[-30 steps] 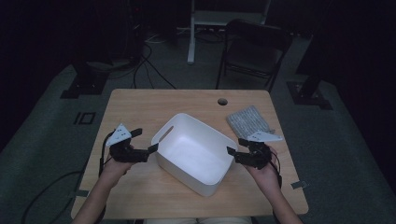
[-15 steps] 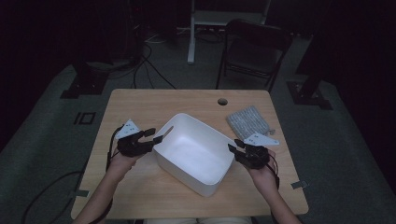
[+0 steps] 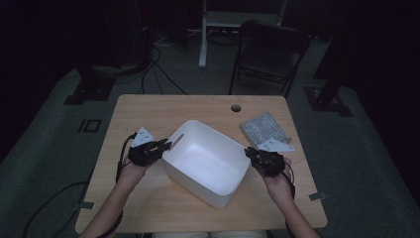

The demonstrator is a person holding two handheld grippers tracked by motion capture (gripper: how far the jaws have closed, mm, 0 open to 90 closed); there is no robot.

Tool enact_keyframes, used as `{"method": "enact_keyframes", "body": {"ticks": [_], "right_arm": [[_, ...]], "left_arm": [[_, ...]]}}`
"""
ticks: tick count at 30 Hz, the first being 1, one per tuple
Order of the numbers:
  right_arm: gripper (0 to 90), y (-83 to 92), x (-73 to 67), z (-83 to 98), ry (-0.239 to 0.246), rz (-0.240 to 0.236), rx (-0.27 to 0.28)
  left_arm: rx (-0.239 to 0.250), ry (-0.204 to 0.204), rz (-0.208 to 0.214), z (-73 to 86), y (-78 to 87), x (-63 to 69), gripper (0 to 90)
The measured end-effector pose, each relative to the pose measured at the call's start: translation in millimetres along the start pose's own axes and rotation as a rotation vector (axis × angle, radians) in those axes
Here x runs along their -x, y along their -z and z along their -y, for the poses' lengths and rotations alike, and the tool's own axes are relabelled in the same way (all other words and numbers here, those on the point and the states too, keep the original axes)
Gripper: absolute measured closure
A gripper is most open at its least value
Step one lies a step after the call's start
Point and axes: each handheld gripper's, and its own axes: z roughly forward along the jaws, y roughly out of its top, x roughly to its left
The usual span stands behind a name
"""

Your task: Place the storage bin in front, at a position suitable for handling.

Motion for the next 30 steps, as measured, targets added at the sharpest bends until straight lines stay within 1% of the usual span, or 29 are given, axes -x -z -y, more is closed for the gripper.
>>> {"method": "enact_keyframes", "body": {"ticks": [2,8,11,14,16,20,23,26,30], "right_arm": [[83.9,-2.0,1.1,-1.5,0.001,0.006,0.001],[85.1,-9.9,6.8,-5.9,-0.003,0.003,0.005],[85.4,-14.7,8.6,-8.3,0.007,0.007,0.012],[85.3,-19.7,11.9,-11.0,0.006,0.002,0.014],[85.4,-22.9,13.5,-12.9,0.007,-0.002,0.015],[85.2,-29.1,16.3,-15.9,0.019,-0.004,0.020],[85.1,-33.3,18.6,-18.5,0.018,-0.012,0.020],[85.0,-37.6,21.5,-21.1,0.013,-0.030,0.020],[84.9,-42.2,24.1,-23.8,0.013,-0.045,0.022]], "left_arm": [[0.000,0.003,-0.011,0.6,1.0,0.8,77.1],[0.005,0.031,-0.023,2.9,4.4,3.5,76.9],[0.005,0.046,-0.032,3.5,5.6,4.7,76.8],[0.001,0.055,-0.046,3.4,6.6,6.2,76.7],[-0.001,0.068,-0.056,3.4,7.4,7.0,76.6],[-0.005,0.074,-0.076,3.4,9.1,9.9,76.6],[-0.006,0.085,-0.088,3.9,10.7,11.7,76.6],[-0.006,0.108,-0.097,4.7,12.4,13.3,76.5],[-0.013,0.117,-0.121,5.4,15.1,17.6,76.5]]}}
